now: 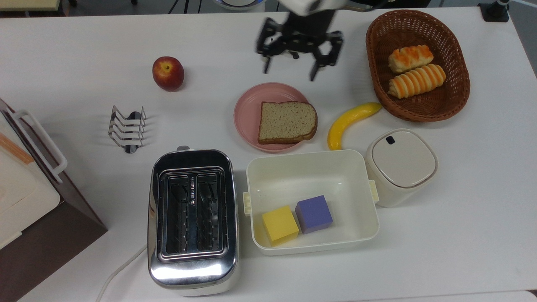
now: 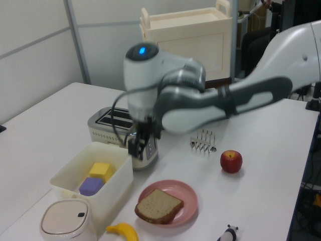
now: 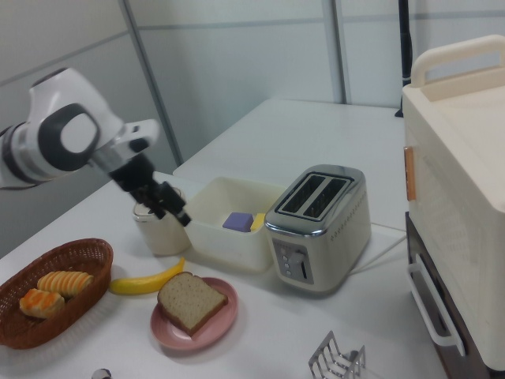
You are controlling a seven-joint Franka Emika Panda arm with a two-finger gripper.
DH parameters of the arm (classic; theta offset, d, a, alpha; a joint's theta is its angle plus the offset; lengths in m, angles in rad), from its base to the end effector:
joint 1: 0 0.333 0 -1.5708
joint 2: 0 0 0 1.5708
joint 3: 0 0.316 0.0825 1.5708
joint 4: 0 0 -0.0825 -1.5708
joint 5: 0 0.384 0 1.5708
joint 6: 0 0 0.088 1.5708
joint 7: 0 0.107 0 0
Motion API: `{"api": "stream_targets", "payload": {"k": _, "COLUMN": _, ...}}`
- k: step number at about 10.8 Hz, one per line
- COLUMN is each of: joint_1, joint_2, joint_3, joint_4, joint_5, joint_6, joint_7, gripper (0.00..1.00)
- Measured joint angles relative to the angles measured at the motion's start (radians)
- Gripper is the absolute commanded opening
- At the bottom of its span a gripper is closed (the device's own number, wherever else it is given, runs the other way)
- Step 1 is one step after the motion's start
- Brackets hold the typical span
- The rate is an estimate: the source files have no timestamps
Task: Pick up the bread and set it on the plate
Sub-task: 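Open the gripper and raise it away from the plate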
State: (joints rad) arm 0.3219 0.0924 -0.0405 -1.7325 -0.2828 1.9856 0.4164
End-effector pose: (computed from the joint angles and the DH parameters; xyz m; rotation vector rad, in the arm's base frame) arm 0.5890 0.1530 0.5343 2.9196 -0.0596 0.3571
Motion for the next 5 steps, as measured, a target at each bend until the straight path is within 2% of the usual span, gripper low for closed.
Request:
{"api": "stream_targets", "payload": {"k": 3, "joint_1": -0.155, "joint_2": -0.001, "joint_3": 0.012, "joint_4": 0.012, "joint_5": 0.104, "joint_6": -0.004, "joint_7": -0.020, "gripper": 1.00}}
{"api": "stream_targets", "payload": {"k": 5, "joint_1": -0.242, "joint_2": 0.000, "joint_3": 0.014, "joint_4": 0.035, "joint_5": 0.178, "joint_6": -0.092, "joint_7": -0.113, "gripper": 1.00}}
